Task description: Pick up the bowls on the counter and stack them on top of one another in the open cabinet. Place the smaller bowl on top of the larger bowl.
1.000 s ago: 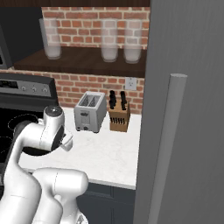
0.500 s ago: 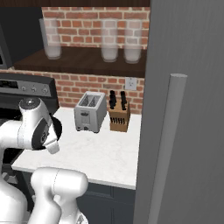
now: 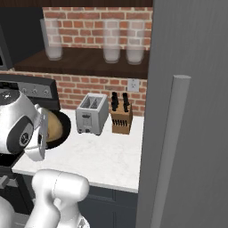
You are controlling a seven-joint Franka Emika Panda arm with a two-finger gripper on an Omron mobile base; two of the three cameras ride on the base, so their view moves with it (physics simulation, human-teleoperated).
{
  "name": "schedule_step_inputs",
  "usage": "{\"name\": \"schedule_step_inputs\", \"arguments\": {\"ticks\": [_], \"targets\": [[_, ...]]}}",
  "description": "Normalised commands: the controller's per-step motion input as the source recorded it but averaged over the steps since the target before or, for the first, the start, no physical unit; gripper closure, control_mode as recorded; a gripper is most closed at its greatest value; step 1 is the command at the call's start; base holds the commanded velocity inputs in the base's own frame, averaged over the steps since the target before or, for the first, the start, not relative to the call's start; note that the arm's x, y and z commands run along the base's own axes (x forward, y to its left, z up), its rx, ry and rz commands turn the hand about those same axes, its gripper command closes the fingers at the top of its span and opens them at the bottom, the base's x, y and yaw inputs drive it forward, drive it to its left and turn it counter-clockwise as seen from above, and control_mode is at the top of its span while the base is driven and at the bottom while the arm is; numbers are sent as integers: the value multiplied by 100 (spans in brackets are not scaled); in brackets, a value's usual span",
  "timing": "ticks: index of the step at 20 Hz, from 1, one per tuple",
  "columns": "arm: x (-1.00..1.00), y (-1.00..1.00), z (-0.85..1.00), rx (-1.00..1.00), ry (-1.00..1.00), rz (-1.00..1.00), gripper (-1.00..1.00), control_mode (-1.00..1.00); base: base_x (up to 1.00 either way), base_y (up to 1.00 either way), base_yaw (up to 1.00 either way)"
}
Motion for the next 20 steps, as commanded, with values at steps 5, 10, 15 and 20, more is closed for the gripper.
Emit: {"name": "schedule_step_inputs", "arguments": {"ticks": [5,10,15,20], "targets": [[-64,-15,74,7,-2,-32,100,-100,0,0,0],[-37,-9,85,0,-12,-23,100,-100,0,0,0],[-11,-21,90,0,-14,-18,100,-100,0,0,0],[-1,-26,79,2,-9,-6,100,-100,0,0,0]]}}
